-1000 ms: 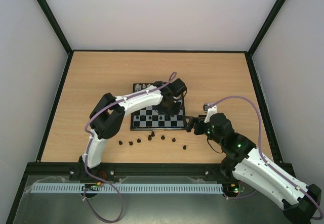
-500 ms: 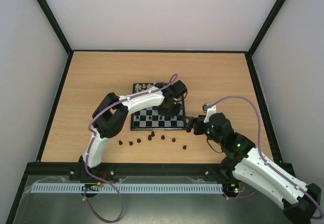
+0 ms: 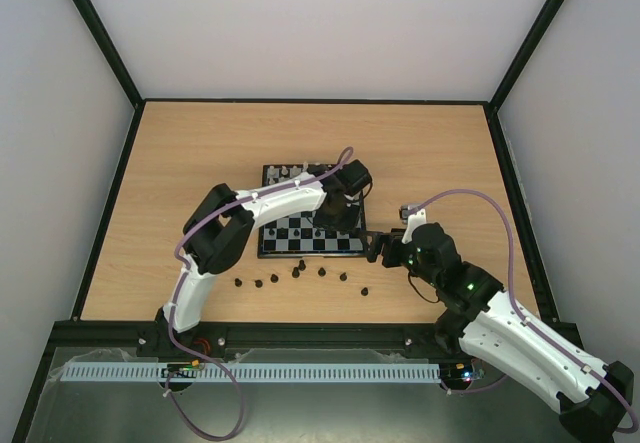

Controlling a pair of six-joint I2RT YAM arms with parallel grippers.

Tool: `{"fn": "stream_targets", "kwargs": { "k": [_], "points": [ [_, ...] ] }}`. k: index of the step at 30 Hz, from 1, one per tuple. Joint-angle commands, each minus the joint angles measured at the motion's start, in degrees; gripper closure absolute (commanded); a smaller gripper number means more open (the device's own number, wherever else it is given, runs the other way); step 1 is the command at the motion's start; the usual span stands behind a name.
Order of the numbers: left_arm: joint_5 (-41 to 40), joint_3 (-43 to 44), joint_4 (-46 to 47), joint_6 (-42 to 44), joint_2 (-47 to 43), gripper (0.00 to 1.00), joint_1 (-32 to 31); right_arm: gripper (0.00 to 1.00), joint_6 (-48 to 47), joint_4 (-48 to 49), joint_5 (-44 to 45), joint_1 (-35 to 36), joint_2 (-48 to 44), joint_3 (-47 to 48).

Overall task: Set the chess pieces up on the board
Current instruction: Place the chess piece on the chessboard, then pick up the chess piece at the center of the board.

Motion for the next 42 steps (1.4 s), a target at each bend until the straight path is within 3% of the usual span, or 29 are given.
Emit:
{"fn": "stream_targets", "kwargs": {
  "k": [1, 10, 18, 25, 28, 42],
  "points": [
    [0.9, 1.5, -0.5, 0.0, 1.0, 0.78, -0.3, 0.01, 0.2, 0.1, -0.3, 0.3, 0.0, -0.5],
    [-1.0, 2.4, -1.2, -0.2, -0.4, 0.61, -0.3, 0.01, 0.1, 0.1, -0.7, 0.3, -0.1, -0.6],
    [-7.7, 1.2, -0.3, 1.3, -8.2, 0.35, 0.2, 0.01, 0.1, 0.2, -0.9, 0.2, -0.1, -0.5],
    [-9.4, -9.8, 5.8, -1.1, -19.9, 0.19, 2.2, 0.01, 0.1, 0.6, -0.9, 0.3, 0.9, -0.7],
    [-10.1, -17.1, 9.7, -2.9, -25.6, 0.01, 2.4, 0.02, 0.1, 1.0, -0.5, 0.3, 1.9, -0.8],
    [-17.4, -51.8, 24.9, -12.5, -60.5, 0.01, 0.0, 0.01, -0.3, 2.3, 1.7, 0.3, 10.5, -0.1]
  ]
}}
